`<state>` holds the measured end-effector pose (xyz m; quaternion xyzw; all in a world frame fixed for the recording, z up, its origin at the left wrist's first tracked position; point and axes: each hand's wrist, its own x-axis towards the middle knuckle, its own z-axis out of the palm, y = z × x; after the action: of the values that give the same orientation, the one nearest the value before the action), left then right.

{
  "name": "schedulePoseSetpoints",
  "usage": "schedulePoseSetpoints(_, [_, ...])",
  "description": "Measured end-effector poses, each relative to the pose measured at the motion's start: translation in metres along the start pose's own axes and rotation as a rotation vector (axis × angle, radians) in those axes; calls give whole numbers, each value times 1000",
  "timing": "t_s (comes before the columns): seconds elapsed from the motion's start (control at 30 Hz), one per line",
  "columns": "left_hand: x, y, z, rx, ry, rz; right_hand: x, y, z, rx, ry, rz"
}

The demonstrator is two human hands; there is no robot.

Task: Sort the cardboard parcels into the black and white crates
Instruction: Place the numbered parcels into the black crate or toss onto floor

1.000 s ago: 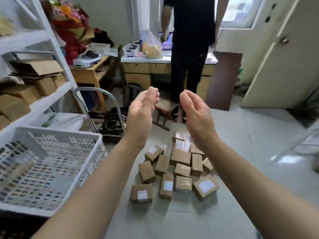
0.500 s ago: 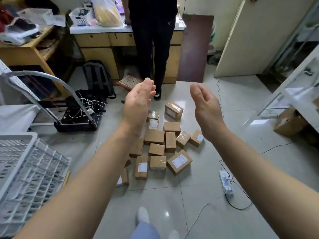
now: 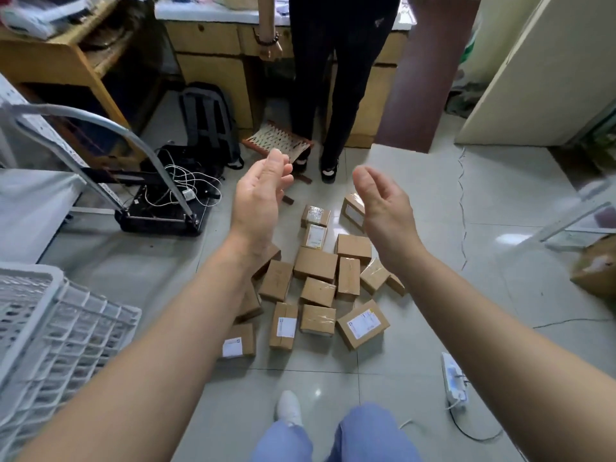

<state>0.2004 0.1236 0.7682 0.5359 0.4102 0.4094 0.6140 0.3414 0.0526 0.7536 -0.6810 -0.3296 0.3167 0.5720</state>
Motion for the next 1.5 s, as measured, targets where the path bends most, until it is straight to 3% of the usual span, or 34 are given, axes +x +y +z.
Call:
schedulePoseSetpoints(0.27, [39,-29,-33,-69,267,-79,66,18,54,-123,-258,-13])
schedulePoseSetpoints(0.33, [45,-53,-43,-125,528,-106,94,35,83,-216,-500,-2])
schedulePoseSetpoints(0.43, [39,-72,-52,-145,633,-134,97,46,97,-242,-615,14])
schedulePoseSetpoints(0.6, [34,-80,-56,-157,673,-145,105,51,102,-274,-638,-10])
schedulePoseSetpoints(0.77, [11,-105,-80,-230,871,-184,99,69,138,-337,-791,-3])
schedulePoseSetpoints(1.13, [25,-174,-157,-267,901,-295,92,120,248,-398,-850,1])
schedulePoseSetpoints(1.5, [88,-337,-196,-373,1039,-494,141,272,333,-609,-933,-51])
